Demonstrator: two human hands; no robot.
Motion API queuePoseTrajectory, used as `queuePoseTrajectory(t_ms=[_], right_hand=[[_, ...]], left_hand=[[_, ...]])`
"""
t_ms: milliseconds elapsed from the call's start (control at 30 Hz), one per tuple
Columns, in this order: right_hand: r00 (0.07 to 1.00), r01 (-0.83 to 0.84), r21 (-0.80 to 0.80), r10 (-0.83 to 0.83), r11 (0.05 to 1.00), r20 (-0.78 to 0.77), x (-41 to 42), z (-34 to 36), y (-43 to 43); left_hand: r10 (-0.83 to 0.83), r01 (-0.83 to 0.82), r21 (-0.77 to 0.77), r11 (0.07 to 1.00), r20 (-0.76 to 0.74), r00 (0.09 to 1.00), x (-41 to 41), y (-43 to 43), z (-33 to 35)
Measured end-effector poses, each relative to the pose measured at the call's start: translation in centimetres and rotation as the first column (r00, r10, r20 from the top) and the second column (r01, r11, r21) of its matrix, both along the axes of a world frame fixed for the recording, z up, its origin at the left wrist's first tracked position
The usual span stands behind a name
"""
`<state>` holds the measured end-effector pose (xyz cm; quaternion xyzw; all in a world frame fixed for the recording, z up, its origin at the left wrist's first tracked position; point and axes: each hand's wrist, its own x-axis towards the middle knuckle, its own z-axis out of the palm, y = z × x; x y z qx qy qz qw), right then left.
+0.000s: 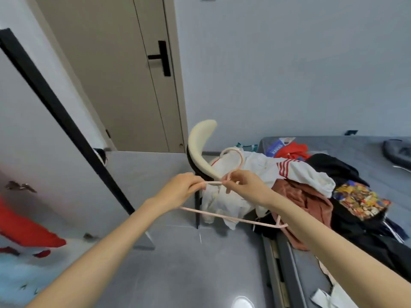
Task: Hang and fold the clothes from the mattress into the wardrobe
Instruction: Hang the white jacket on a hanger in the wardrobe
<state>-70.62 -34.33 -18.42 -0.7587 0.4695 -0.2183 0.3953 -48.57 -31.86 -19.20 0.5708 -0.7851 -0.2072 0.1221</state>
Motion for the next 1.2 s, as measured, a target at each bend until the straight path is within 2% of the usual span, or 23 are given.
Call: queuePoseTrajectory(t_ms=[133, 200, 267, 333, 433, 833, 1067, 1200], right_hand=[[0.989, 0.138, 0.013, -0.138, 0.99, -0.048, -9.1, -0.6, -2.9], [0.969, 0.24, 0.003, -0.24, 0.971, -0.057, -12.7, -1.2, -4.3], [0.942, 0.323, -0.019, -0.324, 0.946, -0.085, -15.5, -1.8, -5.7], [0.908, 0.392, -0.065, -0.397, 0.918, -0.135, -17.7, -2.7, -7.3], [0.865, 0.478, -0.07, -0.483, 0.876, -0.14, -19.8, -4.6, -10.3], [0.737, 0.644, -0.005, -0.623, 0.765, -0.261, -18.2, -11.3, -29.3], [0.679, 0.702, 0.04, -0.653, 0.711, -0.335, -17.3, -14.8, -39.7], [0.645, 0.735, 0.075, -0.661, 0.674, -0.384, -17.6, -18.1, -45.0]], left_hand=[[-0.097, 0.099, 0.073, 0.992, -0.027, 0.995, -8.6, -3.7, -1.7], [-0.067, 0.07, 0.085, 0.994, -0.029, 0.997, -11.4, -5.4, -2.3], [-0.038, 0.05, 0.109, 0.993, -0.106, 0.994, -13.5, -7.2, -2.5], [0.01, 0.024, 0.181, 0.983, -0.183, 0.983, -15.0, -9.4, -2.7], [0.103, -0.047, 0.281, 0.959, -0.186, 0.977, -15.7, -13.3, -4.4], [0.311, -0.187, 0.515, 0.836, -0.166, 0.936, -14.4, -35.0, -14.5], [0.51, -0.316, 0.668, 0.674, -0.111, 0.853, -14.0, -44.6, -20.4], [0.6, -0.332, 0.746, 0.577, -0.113, 0.792, -14.9, -48.9, -23.8]])
